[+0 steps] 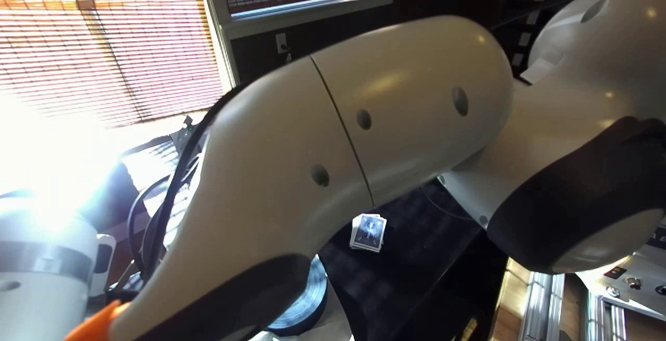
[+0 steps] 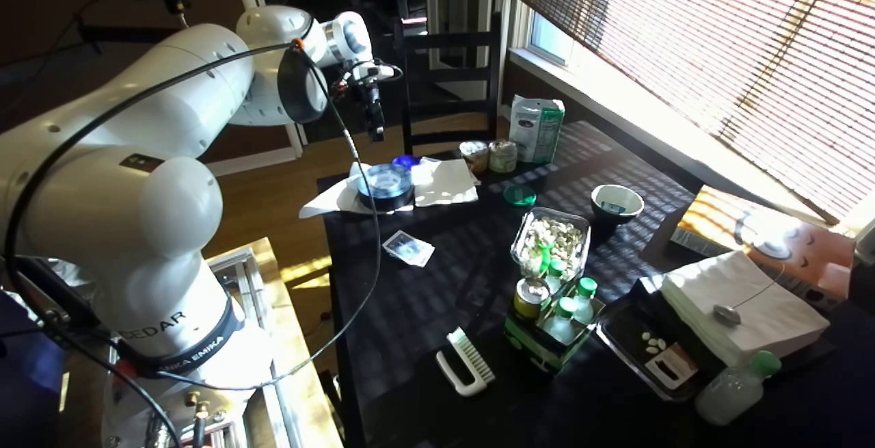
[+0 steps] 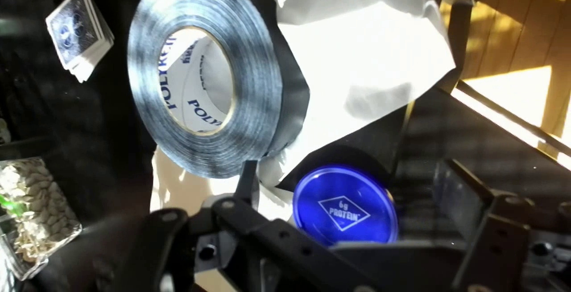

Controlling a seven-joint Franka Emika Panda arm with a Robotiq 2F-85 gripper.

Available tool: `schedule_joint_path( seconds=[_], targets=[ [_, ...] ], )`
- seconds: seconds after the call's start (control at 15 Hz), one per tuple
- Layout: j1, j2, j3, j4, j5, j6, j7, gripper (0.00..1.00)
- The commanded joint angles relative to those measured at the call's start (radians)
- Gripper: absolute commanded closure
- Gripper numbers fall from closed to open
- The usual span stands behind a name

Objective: Put the blue lid on one container on the left.

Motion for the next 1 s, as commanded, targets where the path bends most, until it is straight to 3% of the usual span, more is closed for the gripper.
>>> schedule_joint_path(
  seconds=[0.0,0.93],
  targets=[
    [0.016,0.032,-0.037,0.0,-0.027,0.066,0.033,0.0],
    [0.054,0.08,-0.102,0.0,-0.096,0.132,0.019,0.02]
  ],
)
